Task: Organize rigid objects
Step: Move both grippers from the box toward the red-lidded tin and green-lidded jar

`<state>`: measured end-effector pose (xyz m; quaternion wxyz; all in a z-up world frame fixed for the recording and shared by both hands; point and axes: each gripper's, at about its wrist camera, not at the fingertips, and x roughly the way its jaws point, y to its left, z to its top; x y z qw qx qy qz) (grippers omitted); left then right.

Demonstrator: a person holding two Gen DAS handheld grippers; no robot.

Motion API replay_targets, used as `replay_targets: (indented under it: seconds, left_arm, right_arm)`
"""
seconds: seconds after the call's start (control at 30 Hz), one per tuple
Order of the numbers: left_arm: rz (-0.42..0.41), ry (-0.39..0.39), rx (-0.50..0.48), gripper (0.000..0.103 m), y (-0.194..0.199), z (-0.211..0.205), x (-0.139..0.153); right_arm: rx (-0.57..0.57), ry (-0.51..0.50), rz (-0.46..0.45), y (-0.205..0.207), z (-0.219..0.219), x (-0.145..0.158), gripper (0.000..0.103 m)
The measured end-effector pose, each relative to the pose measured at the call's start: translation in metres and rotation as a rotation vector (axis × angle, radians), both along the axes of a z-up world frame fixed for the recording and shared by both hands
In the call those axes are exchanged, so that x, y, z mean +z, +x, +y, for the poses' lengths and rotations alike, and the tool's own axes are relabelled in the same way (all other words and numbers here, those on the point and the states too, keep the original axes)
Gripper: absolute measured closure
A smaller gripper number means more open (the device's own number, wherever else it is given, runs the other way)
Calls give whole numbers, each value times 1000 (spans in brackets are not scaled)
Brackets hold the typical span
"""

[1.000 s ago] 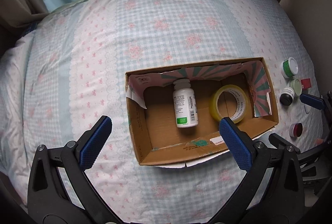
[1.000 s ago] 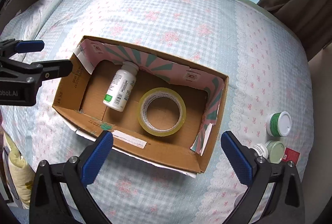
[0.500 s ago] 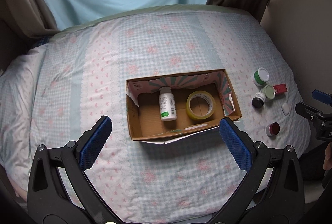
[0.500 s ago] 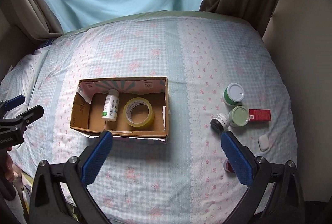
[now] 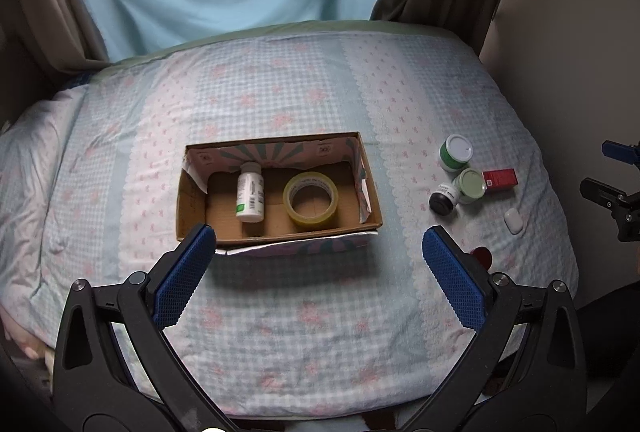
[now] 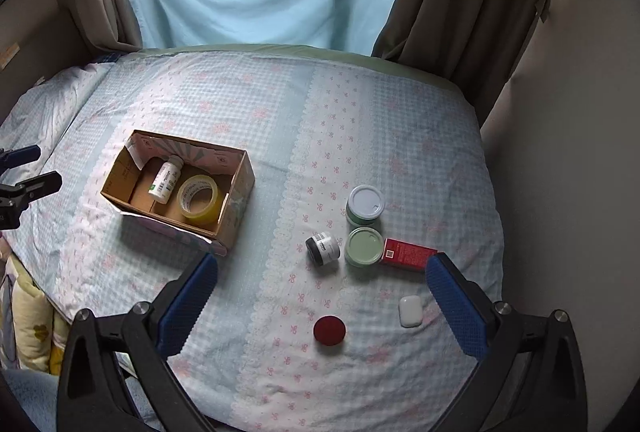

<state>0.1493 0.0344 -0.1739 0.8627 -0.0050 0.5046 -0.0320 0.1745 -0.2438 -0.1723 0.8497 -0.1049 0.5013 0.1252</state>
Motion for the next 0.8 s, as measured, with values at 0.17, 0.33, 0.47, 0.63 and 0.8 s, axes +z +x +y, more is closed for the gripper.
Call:
replay_targets:
  seconds: [0.17,0.33,0.47,0.63,0.8]
  left_arm:
    - [45,-35,-5,0,-13,-67,-29]
    - [86,-40,-88,0,-22,-133,-77]
    - [98,-56,-186,0,-29,-185,-136]
    - [71,-50,-315,0,-36,-246,-212]
    - [98,-69,-324,1,-28,-281,-275]
  right_arm:
    - [160,-3,35,14,-41,-33,0]
    - [282,-16,73,38,-67,-74,0]
    - [365,-46,85,59,-75,-121,0]
    - [466,-96,105,84,-74,-186,0]
    - [558,-96,131,101,-65,-239,0]
